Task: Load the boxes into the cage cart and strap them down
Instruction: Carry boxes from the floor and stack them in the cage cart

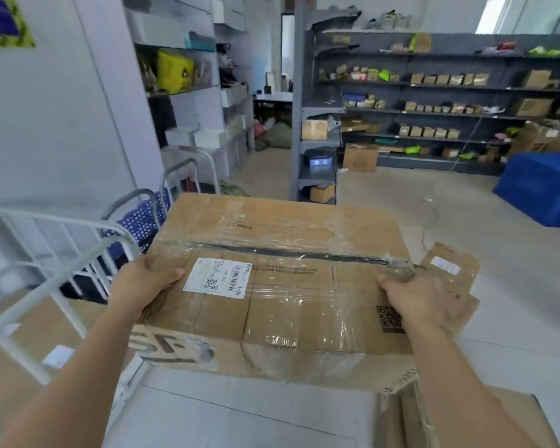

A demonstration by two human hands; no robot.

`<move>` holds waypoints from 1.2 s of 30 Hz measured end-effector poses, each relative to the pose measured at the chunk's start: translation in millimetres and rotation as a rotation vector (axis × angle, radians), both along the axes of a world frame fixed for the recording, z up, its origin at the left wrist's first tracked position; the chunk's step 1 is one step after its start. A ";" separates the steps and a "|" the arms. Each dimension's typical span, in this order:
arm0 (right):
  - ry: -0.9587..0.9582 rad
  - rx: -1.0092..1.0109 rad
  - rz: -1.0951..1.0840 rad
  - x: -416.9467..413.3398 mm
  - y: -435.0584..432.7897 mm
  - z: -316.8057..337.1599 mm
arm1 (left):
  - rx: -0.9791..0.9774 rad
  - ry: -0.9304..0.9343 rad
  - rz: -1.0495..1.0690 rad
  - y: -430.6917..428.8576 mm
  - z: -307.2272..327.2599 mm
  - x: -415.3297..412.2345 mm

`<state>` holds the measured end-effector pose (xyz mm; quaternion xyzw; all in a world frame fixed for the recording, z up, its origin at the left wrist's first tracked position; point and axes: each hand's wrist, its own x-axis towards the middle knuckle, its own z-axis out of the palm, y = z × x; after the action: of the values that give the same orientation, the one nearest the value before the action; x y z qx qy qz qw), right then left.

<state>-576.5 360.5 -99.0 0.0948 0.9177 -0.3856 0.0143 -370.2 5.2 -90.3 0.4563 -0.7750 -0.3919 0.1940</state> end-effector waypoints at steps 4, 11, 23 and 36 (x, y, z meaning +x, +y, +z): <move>0.029 -0.006 0.145 -8.0 -79.0 9.5 | -0.018 -0.003 0.126 -48.1 10.4 37.8; 0.084 -0.029 0.398 -18.5 -201.7 31.4 | -0.013 0.019 0.378 -95.7 28.2 97.9; 0.173 -0.114 0.765 -0.2 -367.3 65.5 | -0.060 0.062 0.781 -117.2 54.2 193.3; 0.195 -0.193 1.070 133.4 -504.5 87.9 | -0.157 0.058 1.074 -145.2 84.9 340.1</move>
<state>-443.0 -144.0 -11.1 -0.4229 0.7952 -0.4141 0.1319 -30.1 -139.9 -5.4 0.7613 -0.4539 -0.1910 0.4217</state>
